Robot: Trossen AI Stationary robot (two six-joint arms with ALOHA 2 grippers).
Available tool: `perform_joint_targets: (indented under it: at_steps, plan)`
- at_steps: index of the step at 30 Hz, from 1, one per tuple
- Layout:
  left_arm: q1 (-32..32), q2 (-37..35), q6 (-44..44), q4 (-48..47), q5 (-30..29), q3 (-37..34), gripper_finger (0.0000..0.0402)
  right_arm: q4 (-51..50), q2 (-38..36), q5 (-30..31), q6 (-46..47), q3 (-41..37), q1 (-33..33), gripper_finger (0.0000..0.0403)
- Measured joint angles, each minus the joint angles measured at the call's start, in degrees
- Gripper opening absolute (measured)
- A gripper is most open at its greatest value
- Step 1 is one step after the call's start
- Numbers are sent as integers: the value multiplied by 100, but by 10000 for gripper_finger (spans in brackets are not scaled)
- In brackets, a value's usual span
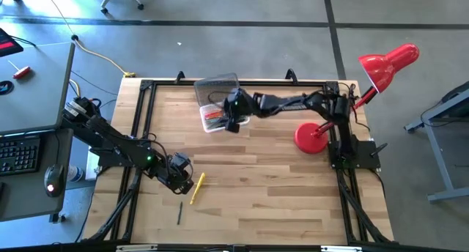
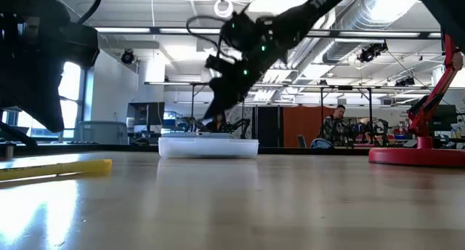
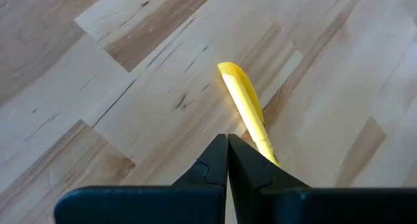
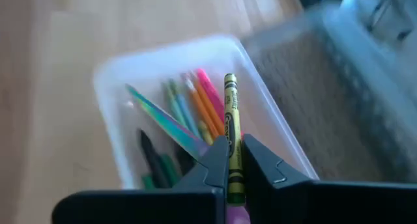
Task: Pick & place school supplies into a supply box
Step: Put the green crayon into the supplies box, then move the dark green crayon to the top of the yellow pen
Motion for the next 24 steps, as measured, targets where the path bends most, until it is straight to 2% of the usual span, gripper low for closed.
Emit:
perform_joint_targets:
  at_steps: [3, 6, 14, 21, 24]
  plan:
    - [0, 0, 0, 1, -2, 0, 40, 11, 106, -275, 35, -3, -206, 24]
    - [2, 0, 0, 14, -2, 0, 40, 47, 212, -233, -145, -2, -256, 33]
    - [2, 0, -141, 45, -5, 0, 40, 512, 537, -282, -436, -2, -286, 24]
    - [2, 0, -532, 234, 2, 0, 40, 542, 524, -328, -413, 2, -140, 31]
    - [2, 0, -604, 495, 11, 0, 40, 587, 510, -603, -427, 2, 42, 39]
